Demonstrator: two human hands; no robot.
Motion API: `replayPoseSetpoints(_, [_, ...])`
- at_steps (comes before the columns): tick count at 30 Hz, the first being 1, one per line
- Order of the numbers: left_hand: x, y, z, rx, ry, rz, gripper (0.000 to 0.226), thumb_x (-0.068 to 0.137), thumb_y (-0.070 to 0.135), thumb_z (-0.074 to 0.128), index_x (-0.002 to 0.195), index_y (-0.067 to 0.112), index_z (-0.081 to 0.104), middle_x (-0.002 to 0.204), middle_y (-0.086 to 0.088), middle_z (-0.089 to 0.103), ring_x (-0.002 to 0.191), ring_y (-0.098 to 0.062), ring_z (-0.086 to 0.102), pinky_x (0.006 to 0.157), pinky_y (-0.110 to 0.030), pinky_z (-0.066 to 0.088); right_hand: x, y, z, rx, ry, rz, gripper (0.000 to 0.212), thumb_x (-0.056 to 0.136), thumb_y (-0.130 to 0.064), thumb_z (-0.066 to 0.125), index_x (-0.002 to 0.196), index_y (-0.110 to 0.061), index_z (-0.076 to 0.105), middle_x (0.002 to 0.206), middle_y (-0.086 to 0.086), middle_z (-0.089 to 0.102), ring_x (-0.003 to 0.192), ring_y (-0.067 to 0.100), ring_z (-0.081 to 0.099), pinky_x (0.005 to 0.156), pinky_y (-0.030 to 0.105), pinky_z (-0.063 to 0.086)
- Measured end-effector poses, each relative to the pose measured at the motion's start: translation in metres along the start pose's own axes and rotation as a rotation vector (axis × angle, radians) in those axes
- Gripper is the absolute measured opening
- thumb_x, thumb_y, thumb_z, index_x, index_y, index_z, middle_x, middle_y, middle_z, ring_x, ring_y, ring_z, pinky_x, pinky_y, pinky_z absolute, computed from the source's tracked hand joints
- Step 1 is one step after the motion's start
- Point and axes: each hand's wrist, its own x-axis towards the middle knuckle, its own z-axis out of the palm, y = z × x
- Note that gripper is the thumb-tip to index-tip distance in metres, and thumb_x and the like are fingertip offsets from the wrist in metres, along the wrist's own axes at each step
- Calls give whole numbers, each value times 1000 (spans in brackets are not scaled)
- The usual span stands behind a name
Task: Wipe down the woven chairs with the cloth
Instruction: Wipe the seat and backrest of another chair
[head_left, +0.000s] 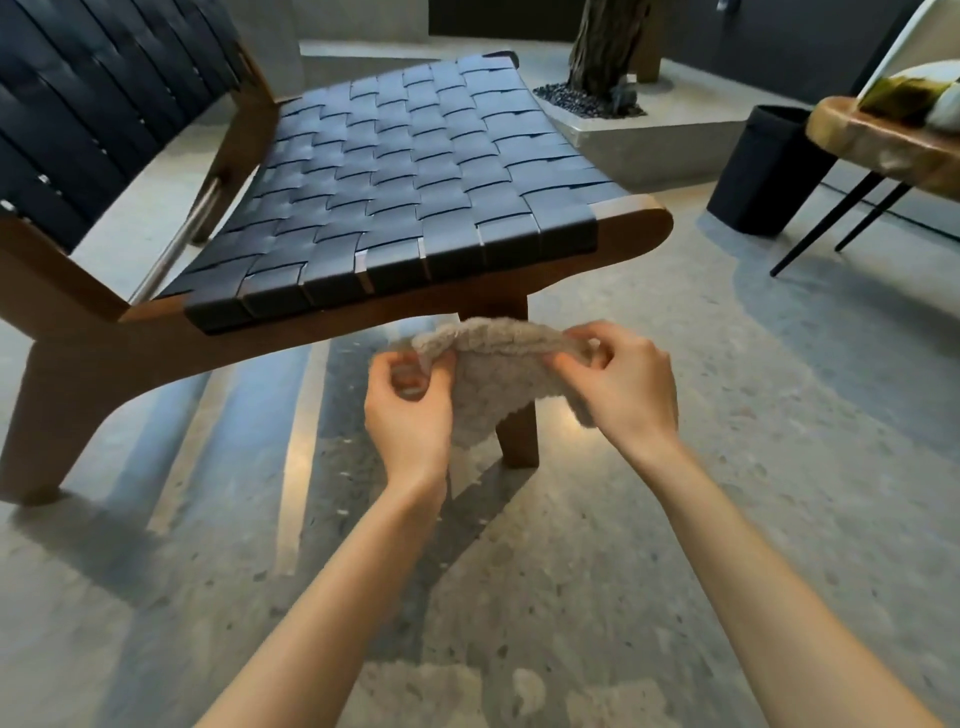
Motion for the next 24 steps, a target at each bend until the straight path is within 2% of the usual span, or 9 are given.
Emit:
replayPoseSetpoints(2, [11,9,12,-78,-16,-37,23,86,34,66,104,26,54,95,14,56,89,-2,54,84,-28,50,8,-7,8,142,99,19,24,87,-33,68,109,-23,68,90,-16,61,75,-4,55,58,8,42])
replayPoseSetpoints(5, [19,12,22,-187,-34,-83,22,86,31,67,102,29,53,99,16,56,94,-3,54,88,-27,49,20,-18,24,521,81,180,34,91,-22,64,125,-22,59,107,-16,60,92,-4,59,70,0,44])
replayPoseSetpoints(8, [17,6,26,-228,-36,-39,34,87,30,67,117,18,59,109,9,63,101,-4,59,86,-20,52,19,-23,39,741,-45,181,35,95,-19,57,129,-25,53,120,-13,61,108,-1,58,88,14,49])
replayPoseSetpoints(11, [12,-1,36,-219,-86,81,28,87,29,66,113,19,62,99,16,66,92,11,61,69,-3,46,16,-18,50,709,-133,30,25,92,-23,61,115,-31,55,106,-16,65,100,-3,62,84,17,52])
replayPoseSetpoints(13, [14,-5,44,-190,-91,128,21,87,27,68,106,21,63,89,19,65,82,17,59,65,-1,43,18,-13,55,655,-125,-17,25,94,-25,60,117,-29,54,101,-18,63,95,-5,61,83,15,52])
replayPoseSetpoints(18, [23,-24,50,-102,-54,234,15,88,20,66,102,16,64,90,5,67,81,1,61,69,-14,49,22,6,67,530,-91,-121,34,97,-22,53,131,-22,50,103,-19,60,95,-11,57,78,5,47])
replayPoseSetpoints(20, [26,-37,51,-40,-81,251,13,89,21,65,101,15,63,90,5,65,79,3,59,69,-10,45,21,20,75,482,-101,-146,41,98,-22,52,138,-25,44,104,-18,61,94,-13,57,75,2,44])
replayPoseSetpoints(22, [27,-53,55,97,-99,229,8,89,23,64,97,21,61,88,8,64,77,4,57,67,-8,43,17,36,84,420,-117,-113,50,98,-20,53,144,-24,37,105,-10,63,88,-10,58,74,4,47])
replayPoseSetpoints(24, [26,-73,59,223,-117,174,11,89,19,63,100,17,62,93,0,66,81,-7,59,73,-22,48,9,55,94,425,-143,-118,49,98,-13,52,143,-25,37,104,-7,64,90,-4,60,76,10,51])
